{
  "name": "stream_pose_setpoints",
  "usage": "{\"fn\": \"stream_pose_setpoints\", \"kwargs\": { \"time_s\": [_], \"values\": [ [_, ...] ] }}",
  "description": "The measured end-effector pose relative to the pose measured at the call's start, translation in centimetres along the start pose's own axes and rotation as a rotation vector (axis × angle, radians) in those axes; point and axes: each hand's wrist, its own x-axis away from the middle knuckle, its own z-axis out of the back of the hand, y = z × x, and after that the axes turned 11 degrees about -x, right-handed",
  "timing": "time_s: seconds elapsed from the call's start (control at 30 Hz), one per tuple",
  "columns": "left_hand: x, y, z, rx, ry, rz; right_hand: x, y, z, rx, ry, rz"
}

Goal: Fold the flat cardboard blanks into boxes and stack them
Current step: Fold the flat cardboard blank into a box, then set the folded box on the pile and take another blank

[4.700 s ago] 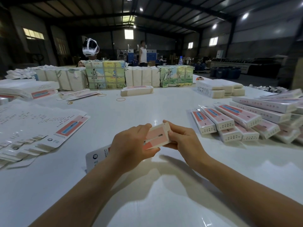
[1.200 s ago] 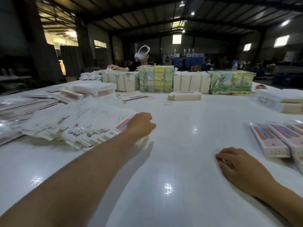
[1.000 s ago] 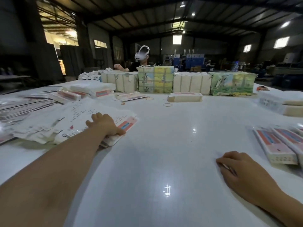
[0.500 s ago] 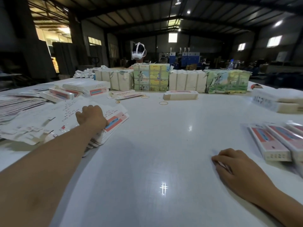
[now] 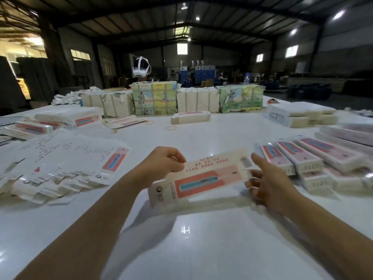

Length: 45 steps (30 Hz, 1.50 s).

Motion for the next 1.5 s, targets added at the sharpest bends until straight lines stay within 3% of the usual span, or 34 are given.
{"fn": "stream_pose_setpoints", "kwargs": {
  "time_s": [0.1, 0.17, 0.33, 0.43, 0.63, 0.73, 0.8, 0.87, 0.93, 1.0, 1.23, 1.5],
  "values": [
    [1.1, -0.6, -2.4, -0.105, -0.096, 0.046, 0.5, 0.5, 0.3, 0.042, -0.058, 0.028],
    [1.5, -1.0, -3.0, -0.223, -0.044, 0.014, 0.8, 0.7, 0.2, 0.081, -0.065, 0.094],
    [2.8, 0.0, -5.3, -0.794, 0.119, -0.298, 1.3, 1.2, -0.3, 0.138, -0.113, 0.166],
    [3.0, 0.7, -7.0, -0.932, 0.154, -0.363, 1.9, 1.2, -0.3, 0.163, -0.207, 0.246],
    [3.4, 0.2, -6.7, -0.729, 0.387, -0.353, 2.3, 1.7, 0.4, 0.616, -0.294, 0.583],
    [3.6, 0.3, -6.7, -0.758, 0.497, -0.392, 2.7, 2.2, 0.0, 0.757, -0.373, 0.582],
    [3.7, 0.4, -6.8, -0.788, 0.554, -0.424, 2.9, 2.2, -0.3, 0.588, -0.379, 0.469],
    [3.8, 0.5, -6.8, -0.787, 0.589, -0.435, 3.1, 1.7, -0.4, 0.235, -0.432, 0.212],
    [3.9, 0.6, -6.7, -0.804, 0.593, -0.438, 3.2, 1.0, -0.4, -0.101, -0.523, -0.024],
    [3.9, 0.6, -6.6, -0.844, 0.600, -0.474, 3.2, 0.7, -0.2, -0.128, -0.579, -0.077],
    [3.9, 0.9, -6.1, -0.769, 0.440, -0.450, 3.2, 1.4, 0.4, 0.446, -0.610, 0.369],
    [3.6, 1.0, -5.7, -0.629, 0.280, -0.385, 3.0, 1.6, 0.3, 0.447, -0.470, 0.429]
  ]
}}
